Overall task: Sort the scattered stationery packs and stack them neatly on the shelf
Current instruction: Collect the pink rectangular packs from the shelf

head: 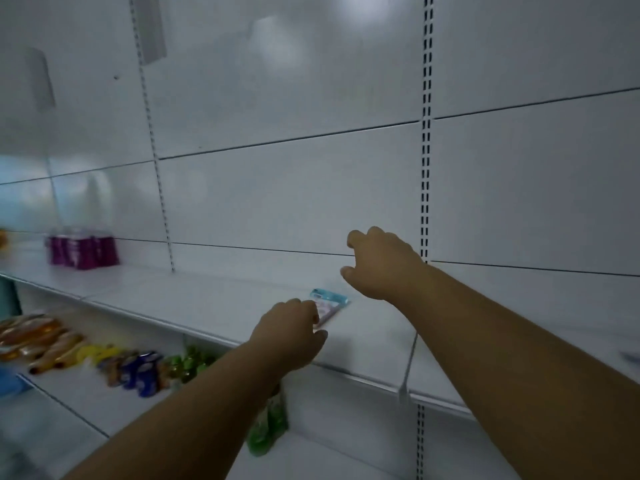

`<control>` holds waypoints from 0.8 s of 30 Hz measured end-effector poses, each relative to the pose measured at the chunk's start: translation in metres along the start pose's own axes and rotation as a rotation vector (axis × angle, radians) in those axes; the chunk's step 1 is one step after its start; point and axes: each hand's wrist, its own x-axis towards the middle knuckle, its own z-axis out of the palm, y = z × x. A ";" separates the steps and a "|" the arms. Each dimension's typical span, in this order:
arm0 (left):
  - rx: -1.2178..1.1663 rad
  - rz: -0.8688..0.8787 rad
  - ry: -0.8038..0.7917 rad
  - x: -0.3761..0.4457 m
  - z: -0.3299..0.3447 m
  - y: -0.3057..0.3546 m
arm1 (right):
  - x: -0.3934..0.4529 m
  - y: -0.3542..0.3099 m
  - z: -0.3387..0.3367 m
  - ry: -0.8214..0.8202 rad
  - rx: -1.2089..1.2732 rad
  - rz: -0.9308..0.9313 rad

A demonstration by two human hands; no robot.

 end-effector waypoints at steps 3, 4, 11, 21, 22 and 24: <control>-0.032 -0.047 -0.029 0.014 0.007 -0.039 | 0.023 -0.024 0.019 -0.019 -0.042 -0.012; -0.040 -0.064 -0.036 0.022 0.012 -0.046 | 0.030 -0.027 0.025 -0.020 -0.049 -0.013; 0.076 -0.251 -0.144 0.093 0.060 -0.063 | 0.080 -0.019 0.074 -0.052 -0.054 0.020; -0.140 -0.261 -0.285 0.150 0.061 -0.086 | 0.129 -0.014 0.119 -0.128 -0.050 0.112; -0.165 -0.262 -0.277 0.154 0.059 -0.092 | 0.132 -0.016 0.122 -0.126 -0.051 0.121; -0.245 -0.254 -0.238 0.159 0.054 -0.107 | 0.138 -0.021 0.129 -0.108 -0.052 0.141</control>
